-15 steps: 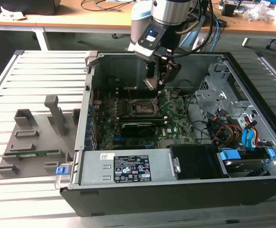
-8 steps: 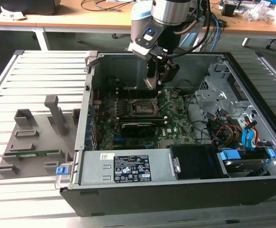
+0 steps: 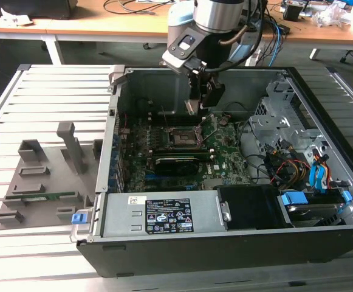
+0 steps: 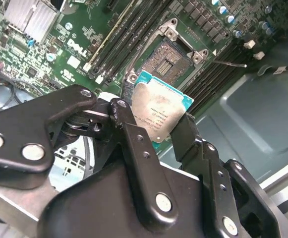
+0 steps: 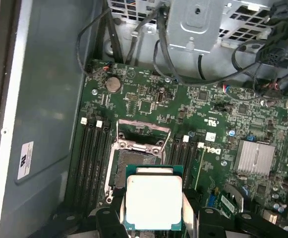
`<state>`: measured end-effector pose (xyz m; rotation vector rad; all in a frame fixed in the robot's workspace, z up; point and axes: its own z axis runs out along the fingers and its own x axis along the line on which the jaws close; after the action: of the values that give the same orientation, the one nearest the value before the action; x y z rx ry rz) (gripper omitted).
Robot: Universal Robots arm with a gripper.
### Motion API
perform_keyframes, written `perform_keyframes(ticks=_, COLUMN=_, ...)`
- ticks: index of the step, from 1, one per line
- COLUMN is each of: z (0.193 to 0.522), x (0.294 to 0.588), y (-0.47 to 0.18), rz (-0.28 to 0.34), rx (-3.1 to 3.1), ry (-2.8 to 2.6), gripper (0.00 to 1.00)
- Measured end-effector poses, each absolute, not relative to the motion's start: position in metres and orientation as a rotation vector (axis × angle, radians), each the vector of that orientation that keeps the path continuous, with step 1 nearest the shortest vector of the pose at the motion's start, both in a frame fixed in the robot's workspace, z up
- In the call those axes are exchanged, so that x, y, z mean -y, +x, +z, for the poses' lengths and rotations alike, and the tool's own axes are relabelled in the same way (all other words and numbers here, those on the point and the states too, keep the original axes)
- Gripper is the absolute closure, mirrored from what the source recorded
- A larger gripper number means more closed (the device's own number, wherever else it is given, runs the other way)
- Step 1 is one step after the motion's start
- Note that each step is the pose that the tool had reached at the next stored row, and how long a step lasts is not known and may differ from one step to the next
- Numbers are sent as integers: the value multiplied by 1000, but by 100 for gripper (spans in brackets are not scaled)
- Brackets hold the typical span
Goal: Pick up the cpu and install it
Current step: 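Place the cpu into insertion slot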
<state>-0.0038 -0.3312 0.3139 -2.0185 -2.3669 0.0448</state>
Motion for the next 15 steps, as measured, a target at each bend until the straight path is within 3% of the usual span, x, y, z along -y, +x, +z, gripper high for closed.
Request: perform_keyframes(ticks=15, z=304, x=331, y=-4, rz=46, rx=2298, ry=-2097, gripper=45)
